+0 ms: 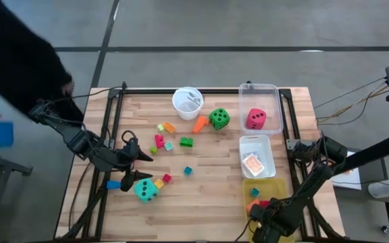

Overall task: Pick & Place Toys
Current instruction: Put the blue game piece into the yellow bin

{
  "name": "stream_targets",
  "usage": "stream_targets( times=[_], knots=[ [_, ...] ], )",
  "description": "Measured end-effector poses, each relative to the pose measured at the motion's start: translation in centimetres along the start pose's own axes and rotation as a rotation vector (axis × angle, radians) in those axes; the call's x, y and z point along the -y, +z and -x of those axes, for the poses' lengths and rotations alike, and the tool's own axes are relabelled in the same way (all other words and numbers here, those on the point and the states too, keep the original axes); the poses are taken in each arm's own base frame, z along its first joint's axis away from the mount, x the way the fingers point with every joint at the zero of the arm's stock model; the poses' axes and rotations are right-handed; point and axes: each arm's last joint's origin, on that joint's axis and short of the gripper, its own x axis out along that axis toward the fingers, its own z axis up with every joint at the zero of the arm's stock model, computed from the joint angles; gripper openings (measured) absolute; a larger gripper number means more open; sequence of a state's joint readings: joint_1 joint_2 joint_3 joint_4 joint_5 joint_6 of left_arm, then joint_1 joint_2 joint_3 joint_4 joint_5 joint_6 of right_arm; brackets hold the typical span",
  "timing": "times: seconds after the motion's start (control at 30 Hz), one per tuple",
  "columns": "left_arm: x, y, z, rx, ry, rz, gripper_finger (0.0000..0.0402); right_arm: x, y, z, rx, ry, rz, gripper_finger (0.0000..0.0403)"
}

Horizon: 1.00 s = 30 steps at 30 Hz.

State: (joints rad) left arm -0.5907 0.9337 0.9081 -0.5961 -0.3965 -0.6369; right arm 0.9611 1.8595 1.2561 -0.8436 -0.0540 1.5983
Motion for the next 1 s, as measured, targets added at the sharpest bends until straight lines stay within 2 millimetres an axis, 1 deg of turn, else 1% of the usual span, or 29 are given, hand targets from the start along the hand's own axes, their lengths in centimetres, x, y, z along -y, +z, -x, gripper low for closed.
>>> stream_targets(
  times=[0.2, 0.37, 0.47, 0.57, 0.67, 0.73, 0.77, 0.83, 1.0],
  knots=[
    [0.0, 0.0, 0.0, 0.0, 0.0, 0.0, 0.0314, -1.0, -0.2, 3.3, 0.035, -0.045, 0.001, 0.0317],
    [0.0, 0.0, 0.0, 0.0, 0.0, 0.0, 0.0314, -2.1, -0.2, 6.4, 0.096, -0.022, 0.014, 0.0318],
    [0.0, 0.0, 0.0, 0.001, 0.0, 0.0, 0.0314, -2.5, -0.1, 8.2, 0.182, -0.003, 0.03, 0.0318],
    [0.0, 0.0, 0.0, 0.0, -0.001, 0.0, 0.0314, -3.1, 0.7, 9.7, 0.355, 0.024, 0.102, 0.0318],
    [0.0, 0.0, 0.0, 0.0, -0.001, 0.0, 0.0314, -3.5, 2.5, 11.1, 0.635, -0.002, 0.201, 0.0318],
    [0.0, 0.0, 0.0, 0.0, -0.001, 0.0, 0.0314, -3.5, 4.4, 11.8, 0.809, -0.056, 0.212, 0.0318],
    [0.0, 0.0, 0.0, 0.0, -0.001, 0.0, 0.0314, -3.5, 5.3, 12.0, 0.873, -0.075, 0.191, 0.0318],
    [0.0, 0.0, 0.0, 0.0, -0.001, 0.0, 0.0314, -3.3, 7.8, 12.1, 0.907, -0.091, 0.142, 0.0318],
    [0.0, 0.0, 0.0, 0.0, -0.001, 0.0, 0.0314, -2.8, 14.1, 11.4, 0.857, -0.042, 0.053, 0.0318]
  ],
)
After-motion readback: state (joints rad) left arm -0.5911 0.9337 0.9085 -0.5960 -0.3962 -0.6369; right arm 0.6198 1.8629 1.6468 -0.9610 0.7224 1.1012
